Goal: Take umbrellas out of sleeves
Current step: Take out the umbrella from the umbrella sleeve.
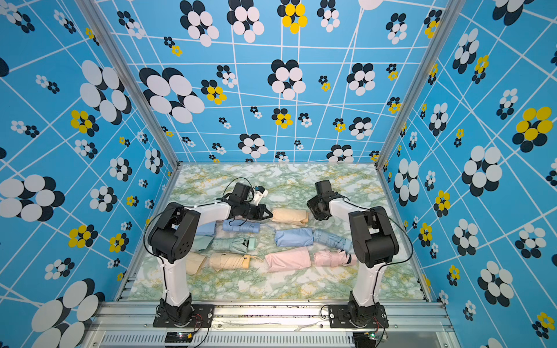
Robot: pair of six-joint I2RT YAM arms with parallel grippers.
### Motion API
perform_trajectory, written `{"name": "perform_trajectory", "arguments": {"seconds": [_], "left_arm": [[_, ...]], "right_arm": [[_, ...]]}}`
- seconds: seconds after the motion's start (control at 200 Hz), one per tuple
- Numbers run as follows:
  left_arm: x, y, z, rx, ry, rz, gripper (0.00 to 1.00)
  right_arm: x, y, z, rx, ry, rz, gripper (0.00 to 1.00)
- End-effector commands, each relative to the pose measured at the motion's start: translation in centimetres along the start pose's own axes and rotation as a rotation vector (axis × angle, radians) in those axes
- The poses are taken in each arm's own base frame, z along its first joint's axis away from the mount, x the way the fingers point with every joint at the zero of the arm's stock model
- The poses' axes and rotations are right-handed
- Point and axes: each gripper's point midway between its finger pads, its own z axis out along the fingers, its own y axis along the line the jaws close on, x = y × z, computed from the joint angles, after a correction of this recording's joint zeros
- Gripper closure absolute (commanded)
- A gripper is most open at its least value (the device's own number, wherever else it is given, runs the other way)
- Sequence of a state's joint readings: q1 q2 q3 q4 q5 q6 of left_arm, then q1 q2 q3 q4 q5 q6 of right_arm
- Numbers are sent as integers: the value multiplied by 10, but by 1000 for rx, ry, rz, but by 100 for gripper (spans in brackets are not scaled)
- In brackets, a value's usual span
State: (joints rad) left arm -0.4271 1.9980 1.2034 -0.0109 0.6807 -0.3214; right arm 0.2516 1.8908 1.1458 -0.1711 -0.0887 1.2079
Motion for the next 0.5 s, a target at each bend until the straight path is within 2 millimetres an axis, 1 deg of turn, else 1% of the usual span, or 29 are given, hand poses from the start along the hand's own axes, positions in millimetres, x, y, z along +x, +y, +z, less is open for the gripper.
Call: {"name": "perform_trajectory", "arguments": {"seconds": [0.0,0.215,0.495], "left_arm": [[0,-4,-1,6,-8,9,100],[0,-4,-1,6,-9,10,100],[1,-5,-2,8,-7,9,100]], "right_arm": [[-1,-2,5,1,9,49,59],[3,-8,12,9,21,73,67],[5,-8,15,-1,31,94,81]]}}
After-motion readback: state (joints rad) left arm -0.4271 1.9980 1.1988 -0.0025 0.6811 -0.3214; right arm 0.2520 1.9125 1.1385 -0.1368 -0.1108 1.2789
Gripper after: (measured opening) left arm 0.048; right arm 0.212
